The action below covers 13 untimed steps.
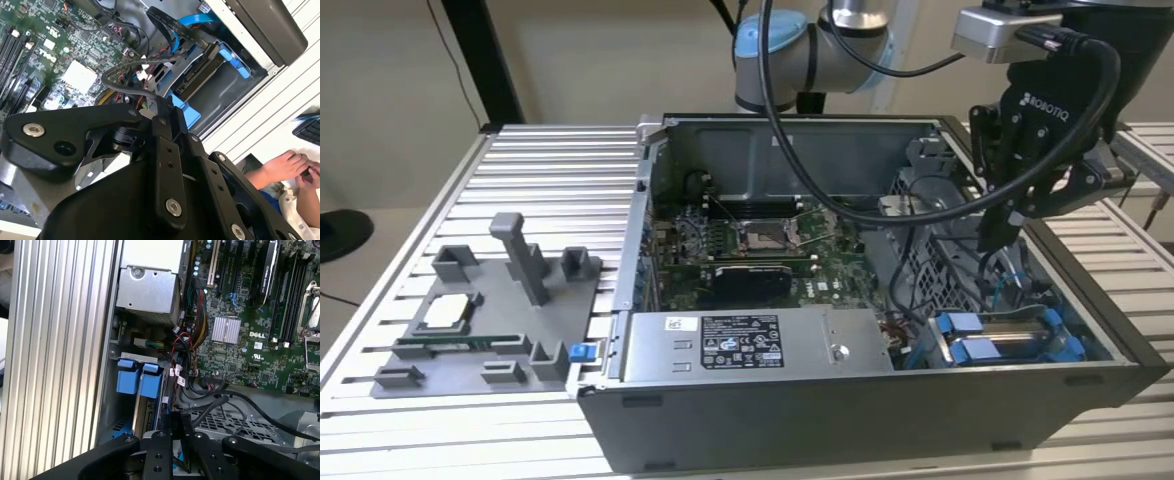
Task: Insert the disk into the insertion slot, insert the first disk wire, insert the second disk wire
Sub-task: 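Insert the first disk wire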
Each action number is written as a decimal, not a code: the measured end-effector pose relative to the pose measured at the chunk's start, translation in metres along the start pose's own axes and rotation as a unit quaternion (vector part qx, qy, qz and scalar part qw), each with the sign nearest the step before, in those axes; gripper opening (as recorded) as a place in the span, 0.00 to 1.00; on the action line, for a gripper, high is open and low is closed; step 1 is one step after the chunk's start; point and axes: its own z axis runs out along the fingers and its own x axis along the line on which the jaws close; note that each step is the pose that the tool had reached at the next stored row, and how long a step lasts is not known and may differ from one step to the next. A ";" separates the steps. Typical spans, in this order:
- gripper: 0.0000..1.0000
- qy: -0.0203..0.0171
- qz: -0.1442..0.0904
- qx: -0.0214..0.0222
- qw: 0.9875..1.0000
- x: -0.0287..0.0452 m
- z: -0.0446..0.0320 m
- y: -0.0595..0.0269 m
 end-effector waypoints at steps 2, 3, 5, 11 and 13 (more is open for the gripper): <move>0.00 0.000 0.000 0.000 1.000 0.0000 0.0000 0.0000; 0.00 0.000 0.000 0.000 1.000 0.0000 0.0000 0.0000; 0.00 0.000 0.000 0.000 1.000 0.0000 -0.0001 0.0000; 0.00 0.000 0.000 0.000 1.000 0.0000 -0.0001 0.0000; 0.00 0.000 0.000 0.000 1.000 0.0000 0.0000 0.0000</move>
